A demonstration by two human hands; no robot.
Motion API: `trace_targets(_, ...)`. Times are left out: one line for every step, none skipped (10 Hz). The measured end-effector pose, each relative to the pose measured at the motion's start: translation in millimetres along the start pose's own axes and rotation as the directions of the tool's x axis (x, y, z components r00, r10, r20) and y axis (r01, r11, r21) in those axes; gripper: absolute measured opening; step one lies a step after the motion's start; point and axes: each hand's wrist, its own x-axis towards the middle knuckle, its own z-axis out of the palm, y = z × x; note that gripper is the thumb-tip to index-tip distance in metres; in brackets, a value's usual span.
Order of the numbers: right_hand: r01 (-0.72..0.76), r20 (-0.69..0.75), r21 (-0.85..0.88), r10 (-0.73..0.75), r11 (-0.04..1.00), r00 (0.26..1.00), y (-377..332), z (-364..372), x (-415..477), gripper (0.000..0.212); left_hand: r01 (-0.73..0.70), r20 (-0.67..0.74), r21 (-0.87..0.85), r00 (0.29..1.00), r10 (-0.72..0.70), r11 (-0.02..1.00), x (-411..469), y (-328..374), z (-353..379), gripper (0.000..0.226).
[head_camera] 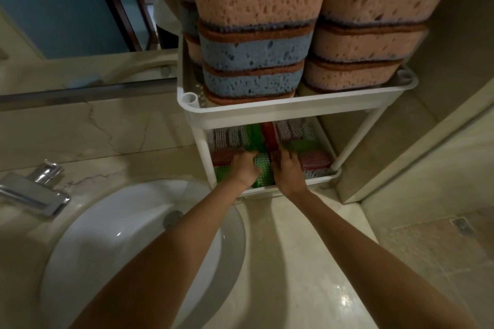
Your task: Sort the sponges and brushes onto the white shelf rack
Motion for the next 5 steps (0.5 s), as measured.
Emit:
trace_targets(0.002, -0.008, -0.011, -0.002, 1.0, 1.0, 2.9, 1.7, -2.1, 0.051, 0.009, 0.001, -0.008, 1.0, -0.009, 1.0, -1.1, -0.1, 0.2, 0.044)
trace_targets(0.021, 0.015, -0.026, -0.02, 0.999, 1.0, 5.0, 0.3, -2.8, 0.052, 0.016, -0.011, -0.011, 1.0, -0.016, 1.0, -1.5, -0.4, 2.5, 0.043)
trace_targets(0.021, 0.075, -0.022, -0.019, 1.0, 0.997, 5.0, -6.3, -3.1, 0.054, 0.023, -0.009, -0.026, 1.0, -0.023, 0.999, -2.1, 0.0, 2.8, 0.043)
trace_targets(0.017, 0.07, 0.013, -0.018, 1.0, 0.997, 6.5, -7.0, -5.7, 0.062, 0.019, -0.01, -0.002, 1.0, -0.019, 1.0, -3.7, -1.4, 4.5, 0.043)
trace_targets(-0.012, 0.032, 0.078, 0.01, 0.997, 0.999, 6.7, -7.0, -9.9, 0.065, 0.033, -0.043, -0.018, 0.999, -0.033, 0.999, -4.4, -4.1, 6.0, 0.044)
